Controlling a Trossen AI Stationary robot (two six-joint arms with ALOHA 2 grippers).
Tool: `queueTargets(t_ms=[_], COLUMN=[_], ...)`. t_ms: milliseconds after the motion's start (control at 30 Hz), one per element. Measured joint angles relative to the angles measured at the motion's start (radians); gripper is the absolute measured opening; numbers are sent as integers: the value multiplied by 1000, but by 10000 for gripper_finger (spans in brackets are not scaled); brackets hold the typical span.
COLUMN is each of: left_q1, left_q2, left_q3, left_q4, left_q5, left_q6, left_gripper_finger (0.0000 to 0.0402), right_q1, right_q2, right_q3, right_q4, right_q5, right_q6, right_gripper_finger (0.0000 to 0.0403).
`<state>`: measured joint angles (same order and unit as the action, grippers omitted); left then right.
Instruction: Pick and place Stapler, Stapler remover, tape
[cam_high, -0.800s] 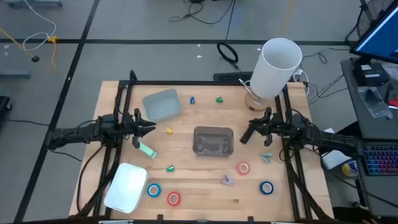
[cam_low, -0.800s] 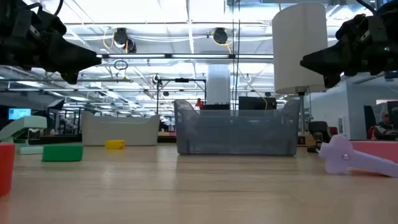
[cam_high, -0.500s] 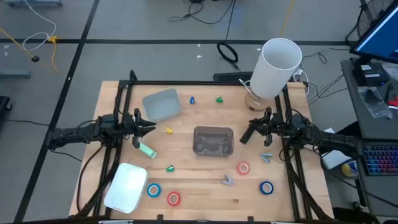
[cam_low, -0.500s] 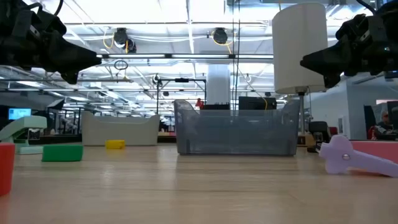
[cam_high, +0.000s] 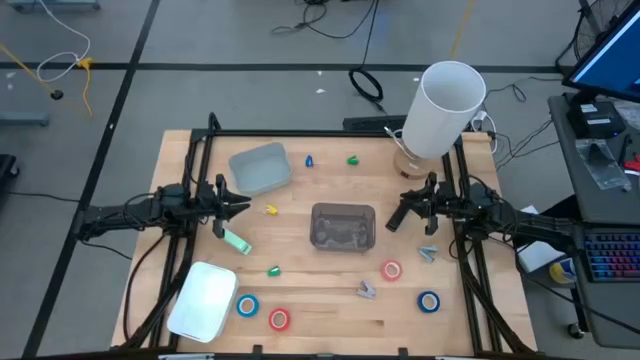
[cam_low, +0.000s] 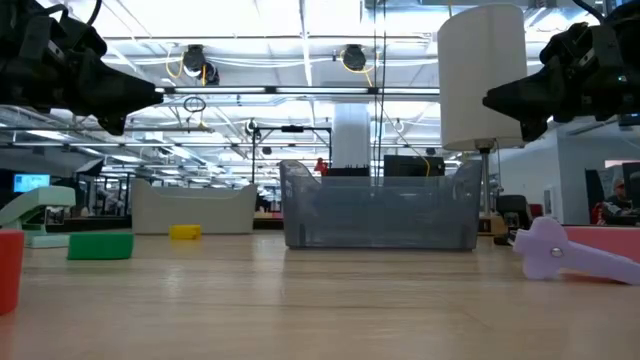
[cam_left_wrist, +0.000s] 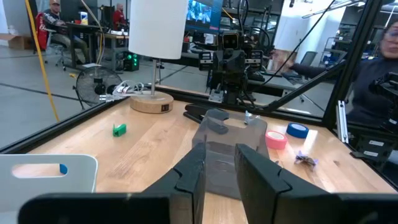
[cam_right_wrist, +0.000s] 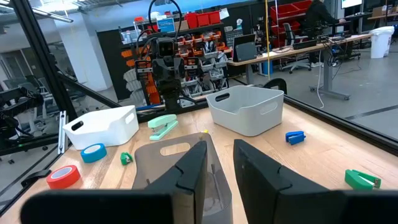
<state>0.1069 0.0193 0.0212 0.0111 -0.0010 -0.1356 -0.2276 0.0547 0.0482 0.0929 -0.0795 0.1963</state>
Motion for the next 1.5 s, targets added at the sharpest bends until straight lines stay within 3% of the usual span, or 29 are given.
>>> queueTargets(t_ms=[1200,1500], left_q1=[0,0], left_q2=[0,0], left_q3=[0,0], left_q4=[0,0], left_q5=[0,0], left_q6=[0,0], left_gripper_finger=[86,86], right_q1=[0,0], right_q2=[0,0], right_q3=[0,0], right_q4=[0,27], right_q5=[0,0], right_q6=[1,70], right_gripper_finger=[70,70])
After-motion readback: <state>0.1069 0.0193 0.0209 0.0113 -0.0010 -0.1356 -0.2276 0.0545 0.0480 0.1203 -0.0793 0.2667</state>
